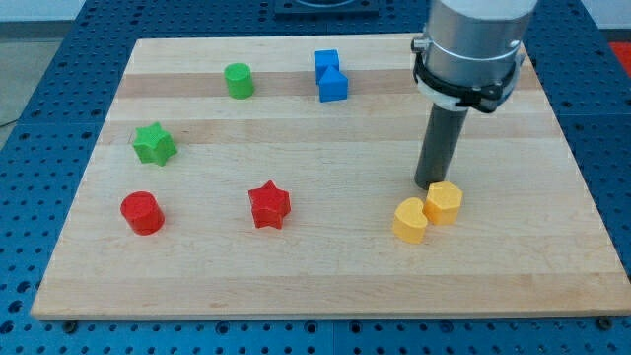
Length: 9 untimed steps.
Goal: Slide the red star to the red circle
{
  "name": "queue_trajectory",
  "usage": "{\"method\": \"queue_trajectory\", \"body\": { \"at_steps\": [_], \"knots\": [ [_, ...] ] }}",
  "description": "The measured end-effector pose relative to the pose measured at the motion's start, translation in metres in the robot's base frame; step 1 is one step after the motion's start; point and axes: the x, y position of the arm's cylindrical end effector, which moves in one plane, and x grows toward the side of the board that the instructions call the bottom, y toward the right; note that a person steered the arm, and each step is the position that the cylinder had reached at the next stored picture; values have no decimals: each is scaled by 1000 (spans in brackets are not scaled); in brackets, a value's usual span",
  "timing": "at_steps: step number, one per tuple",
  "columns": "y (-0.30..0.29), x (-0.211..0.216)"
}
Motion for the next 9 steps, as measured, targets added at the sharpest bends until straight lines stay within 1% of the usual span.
{"method": "queue_trajectory", "body": {
  "at_steps": [1, 2, 3, 5, 7, 8, 9],
  "knots": [
    [0, -27],
    [-35, -8],
    [-47, 1],
    [-138, 32],
    [-226, 38],
    [-230, 36],
    [-210, 33]
  ]
}}
